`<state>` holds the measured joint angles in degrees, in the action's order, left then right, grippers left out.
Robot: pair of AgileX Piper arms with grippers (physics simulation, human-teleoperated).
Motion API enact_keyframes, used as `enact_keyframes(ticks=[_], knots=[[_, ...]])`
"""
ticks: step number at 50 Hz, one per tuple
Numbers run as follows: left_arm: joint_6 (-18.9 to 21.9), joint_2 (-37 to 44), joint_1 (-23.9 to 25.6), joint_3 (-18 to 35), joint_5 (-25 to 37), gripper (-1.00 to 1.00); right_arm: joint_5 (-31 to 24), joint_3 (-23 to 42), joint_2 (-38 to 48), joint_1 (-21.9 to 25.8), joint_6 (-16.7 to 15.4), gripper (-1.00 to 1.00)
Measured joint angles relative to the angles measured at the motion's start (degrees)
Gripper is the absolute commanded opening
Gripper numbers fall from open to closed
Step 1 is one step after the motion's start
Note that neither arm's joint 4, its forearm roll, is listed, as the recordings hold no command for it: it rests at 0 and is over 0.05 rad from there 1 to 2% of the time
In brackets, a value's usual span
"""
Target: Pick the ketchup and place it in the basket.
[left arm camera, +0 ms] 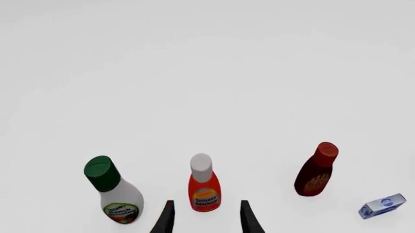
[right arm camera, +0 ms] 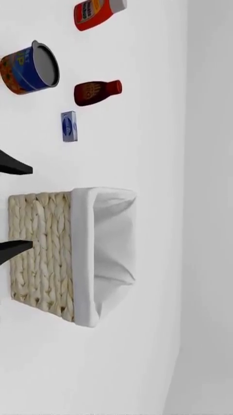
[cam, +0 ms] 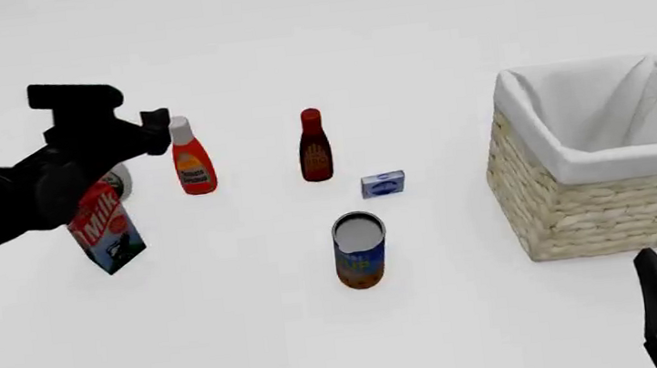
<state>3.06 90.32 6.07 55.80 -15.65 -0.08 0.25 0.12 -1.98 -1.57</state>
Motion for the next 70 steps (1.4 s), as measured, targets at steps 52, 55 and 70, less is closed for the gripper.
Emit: enact_keyframes(ticks=[52, 55, 70], knots=[[0.1, 14.1, -0.8, 9.3, -2.7, 1.0, 1.0, -0.2, 1.9, -0.4, 0.1, 1.0], [0.1, 14.7, -0.8, 9.7, -2.7, 1.0, 1.2, -0.2, 2.2, -0.4, 0.1, 1.0], [0.0, 17.3, -0.8, 11.6, -3.1, 1.0, 2.8, -0.2, 4.4, -0.3, 0.2, 1.0]])
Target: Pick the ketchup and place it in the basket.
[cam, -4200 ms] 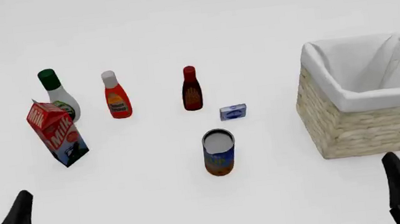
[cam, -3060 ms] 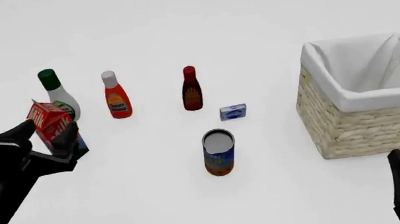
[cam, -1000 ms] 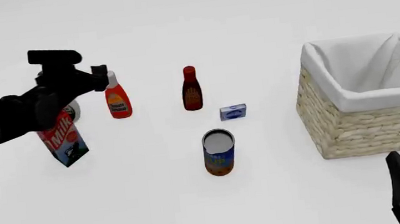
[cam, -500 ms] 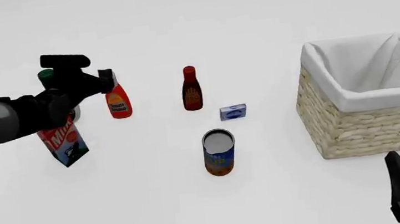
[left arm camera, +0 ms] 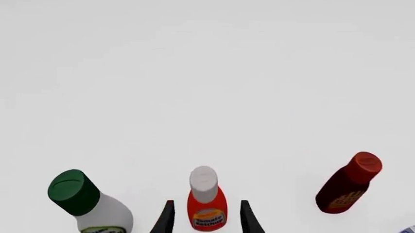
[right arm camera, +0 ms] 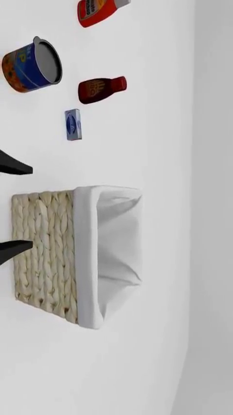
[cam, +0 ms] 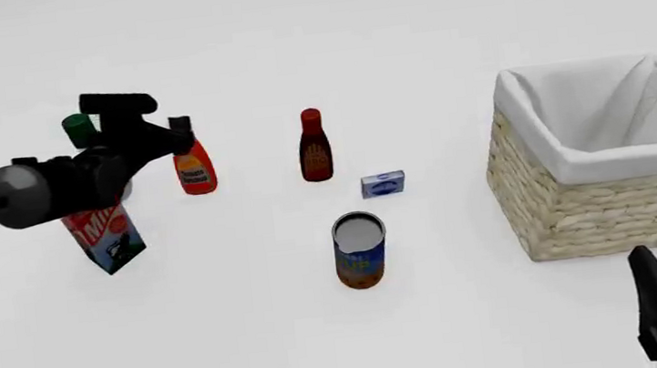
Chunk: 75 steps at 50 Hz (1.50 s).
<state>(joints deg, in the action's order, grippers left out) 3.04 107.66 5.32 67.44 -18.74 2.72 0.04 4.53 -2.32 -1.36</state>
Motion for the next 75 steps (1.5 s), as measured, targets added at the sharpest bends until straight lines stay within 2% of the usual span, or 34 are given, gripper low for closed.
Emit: enact_keyframes(ticks=[75], knots=[[-0.4, 9.8, 0.0, 8.8, 0.1, 1.0, 6.3, 0.0, 8.4, 0.0, 0.6, 1.0]])
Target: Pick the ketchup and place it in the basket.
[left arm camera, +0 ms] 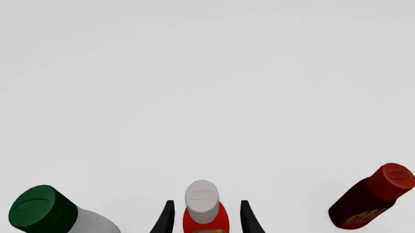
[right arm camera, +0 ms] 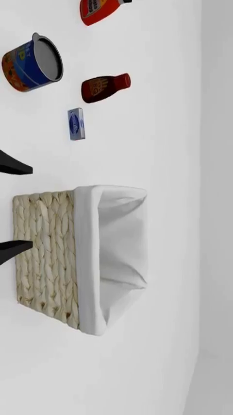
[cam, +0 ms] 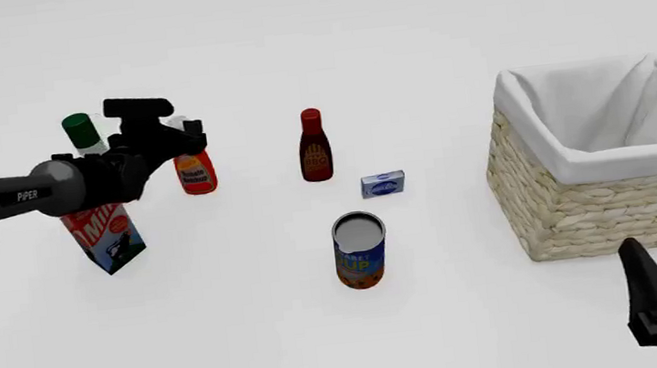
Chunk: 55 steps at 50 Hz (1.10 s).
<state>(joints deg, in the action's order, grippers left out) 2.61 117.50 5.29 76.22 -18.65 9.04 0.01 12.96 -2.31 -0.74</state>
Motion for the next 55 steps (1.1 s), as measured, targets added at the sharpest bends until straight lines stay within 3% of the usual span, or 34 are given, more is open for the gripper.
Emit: enact_keyframes(ticks=[55], knots=[[-0.6, 6.5, -0.5, 4.8, 0.1, 1.0, 4.0, 0.0, 5.5, 0.0, 0.3, 1.0]])
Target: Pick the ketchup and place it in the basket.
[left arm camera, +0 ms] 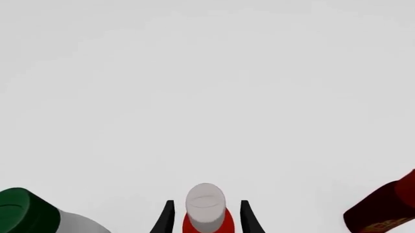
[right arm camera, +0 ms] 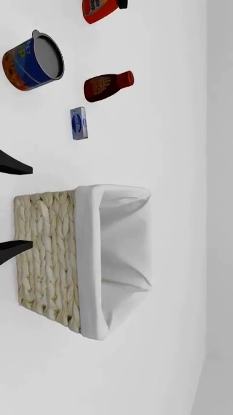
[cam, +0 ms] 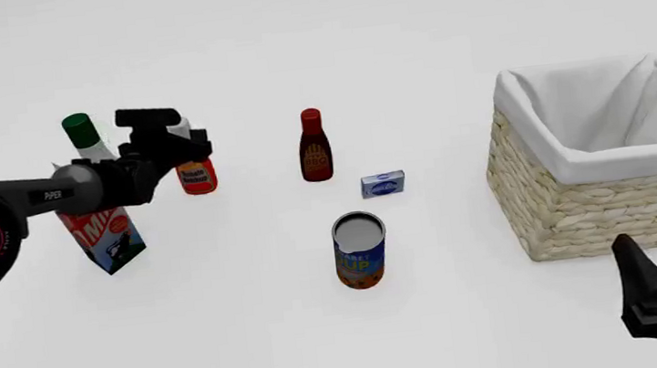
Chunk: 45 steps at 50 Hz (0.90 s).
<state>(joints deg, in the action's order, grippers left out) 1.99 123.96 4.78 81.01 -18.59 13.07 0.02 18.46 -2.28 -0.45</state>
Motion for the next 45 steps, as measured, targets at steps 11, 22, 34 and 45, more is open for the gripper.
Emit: enact_keyframes(ticks=[11, 22, 34, 45], knots=[[0.0, 1.6, -0.1, 0.8, -0.3, 1.0, 0.4, 0.0, 0.5, 0.0, 0.1, 1.0], [-0.7, 2.2, -0.1, 1.1, -0.6, -1.0, 0.4, 0.0, 0.6, 0.0, 0.2, 1.0], [-0.9, 1.4, -0.1, 0.1, -0.4, -1.0, -0.1, 0.0, 0.0, 0.0, 0.3, 1.0], [-1.0, -2.3, 0.3, -1.6, 0.4, -1.0, -0.9, 0.0, -1.1, 0.1, 0.5, 1.0]])
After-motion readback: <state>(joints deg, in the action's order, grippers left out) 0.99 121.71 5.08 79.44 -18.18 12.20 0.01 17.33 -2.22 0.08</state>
